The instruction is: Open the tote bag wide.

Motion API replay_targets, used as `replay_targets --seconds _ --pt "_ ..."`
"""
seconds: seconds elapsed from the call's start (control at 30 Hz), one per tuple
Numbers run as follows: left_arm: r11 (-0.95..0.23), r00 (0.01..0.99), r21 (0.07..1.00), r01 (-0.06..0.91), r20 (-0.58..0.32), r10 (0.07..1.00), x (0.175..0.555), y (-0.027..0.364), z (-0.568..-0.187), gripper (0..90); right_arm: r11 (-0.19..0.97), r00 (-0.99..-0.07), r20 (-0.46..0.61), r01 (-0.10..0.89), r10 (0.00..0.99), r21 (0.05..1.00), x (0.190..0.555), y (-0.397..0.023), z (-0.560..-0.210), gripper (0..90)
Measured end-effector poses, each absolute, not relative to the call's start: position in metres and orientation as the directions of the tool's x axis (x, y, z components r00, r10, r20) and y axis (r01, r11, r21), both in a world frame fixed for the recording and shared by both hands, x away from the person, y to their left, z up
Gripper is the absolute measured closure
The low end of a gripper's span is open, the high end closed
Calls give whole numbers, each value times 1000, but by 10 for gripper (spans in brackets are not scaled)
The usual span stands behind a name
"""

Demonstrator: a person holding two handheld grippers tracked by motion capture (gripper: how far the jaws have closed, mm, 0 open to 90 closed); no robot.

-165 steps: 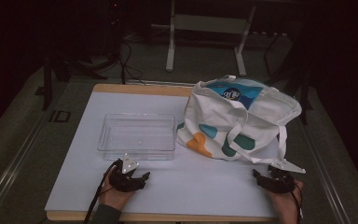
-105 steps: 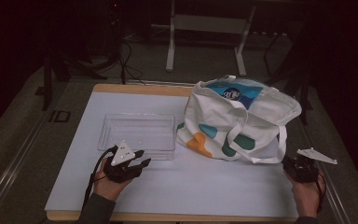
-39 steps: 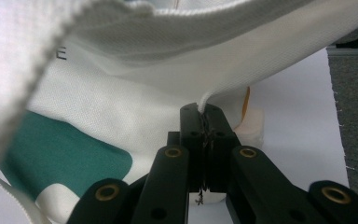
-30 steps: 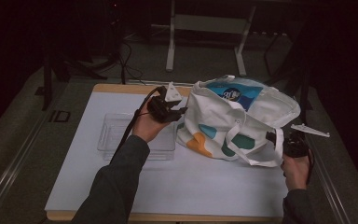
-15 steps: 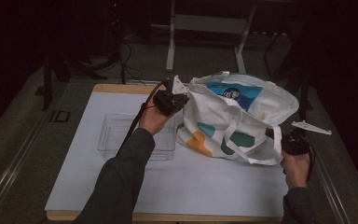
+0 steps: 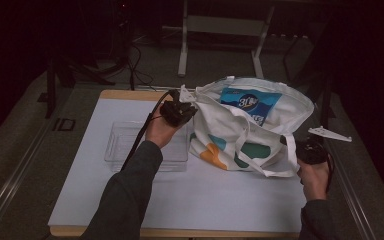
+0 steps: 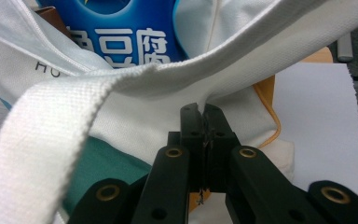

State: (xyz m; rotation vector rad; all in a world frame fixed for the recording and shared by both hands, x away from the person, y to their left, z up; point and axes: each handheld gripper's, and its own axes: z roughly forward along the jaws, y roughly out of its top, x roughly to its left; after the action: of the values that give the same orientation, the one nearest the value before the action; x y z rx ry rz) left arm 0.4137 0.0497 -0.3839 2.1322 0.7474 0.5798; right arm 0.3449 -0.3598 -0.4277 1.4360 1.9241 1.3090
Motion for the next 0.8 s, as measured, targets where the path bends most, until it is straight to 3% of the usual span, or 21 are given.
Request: replay_targets --seconds 0.57,0.8 --pt "-542 765 790 288 151 626 391 42 -400 870 94 -427 163 520 889 849 335 -353 -438 886" --pt "-596 774 742 308 169 610 389 34 -418 870 114 -420 151 542 895 832 332 -354 -450 885"
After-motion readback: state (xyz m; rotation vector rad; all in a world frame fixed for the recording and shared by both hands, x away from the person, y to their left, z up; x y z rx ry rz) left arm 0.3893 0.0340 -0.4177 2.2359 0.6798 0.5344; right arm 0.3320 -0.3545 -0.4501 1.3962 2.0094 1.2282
